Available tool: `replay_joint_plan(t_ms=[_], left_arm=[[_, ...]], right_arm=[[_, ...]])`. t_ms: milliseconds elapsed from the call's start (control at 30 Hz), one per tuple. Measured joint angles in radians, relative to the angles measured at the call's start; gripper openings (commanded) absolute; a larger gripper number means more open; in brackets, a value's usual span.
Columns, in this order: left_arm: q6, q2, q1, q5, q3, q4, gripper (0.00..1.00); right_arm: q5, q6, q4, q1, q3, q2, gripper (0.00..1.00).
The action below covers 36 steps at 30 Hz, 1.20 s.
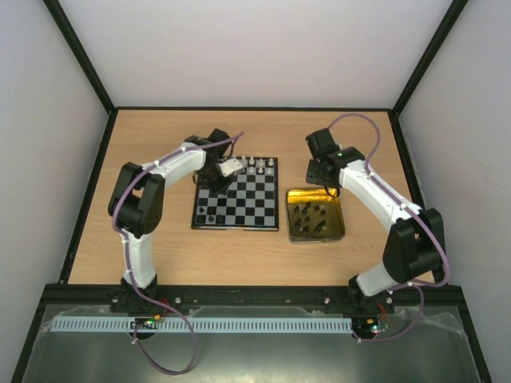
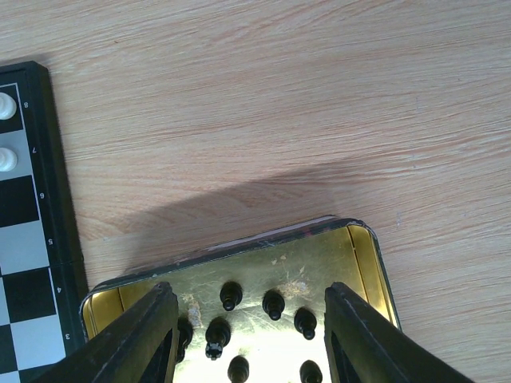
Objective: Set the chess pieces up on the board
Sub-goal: Move the chess piece to the chessboard.
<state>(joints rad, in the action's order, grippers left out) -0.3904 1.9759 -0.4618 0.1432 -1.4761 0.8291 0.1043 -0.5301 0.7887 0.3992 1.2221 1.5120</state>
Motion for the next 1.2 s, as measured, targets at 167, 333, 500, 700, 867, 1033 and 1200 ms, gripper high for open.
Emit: replay_joint_plan(t_ms=[167,333,500,700,867,1033,1200], left_arm=[[-0.002,0.011,0.0,0.0,0.0,0.0,0.2],[-0.003,0.013,0.0,0.0,0.0,0.0,0.2],[-0.003,0.014,0.0,0.003,-0.002,0.0,0.2],[-0.003,0.019,0.0,0.008,-0.016,0.0,0.2],[-0.003,0.02,-0.002,0.011,-0.017,0.0,0.19],[-0.007,0.021,-0.005,0.011,-0.017,0.0,0.18],[-0.008,0.023,-0.005,0.012,-0.017,0.0,0.16]], right_arm=[[0.0,0.0,-0.005,-0.001,-0.003,0.0,0.49],[0.0,0.0,-0.01,-0.002,-0.006,0.0,0.49],[0.0,0.0,-0.012,-0.003,-0.01,0.002,0.49],[0.0,0.001,-0.013,-0.005,-0.01,0.006,0.49],[0.0,0.004,-0.013,-0.005,-0.01,0.007,0.49],[0.0,0.005,-0.013,-0.006,-0.01,0.007,0.49],[0.0,0.007,-0.014,-0.006,-0.01,0.009,0.49]])
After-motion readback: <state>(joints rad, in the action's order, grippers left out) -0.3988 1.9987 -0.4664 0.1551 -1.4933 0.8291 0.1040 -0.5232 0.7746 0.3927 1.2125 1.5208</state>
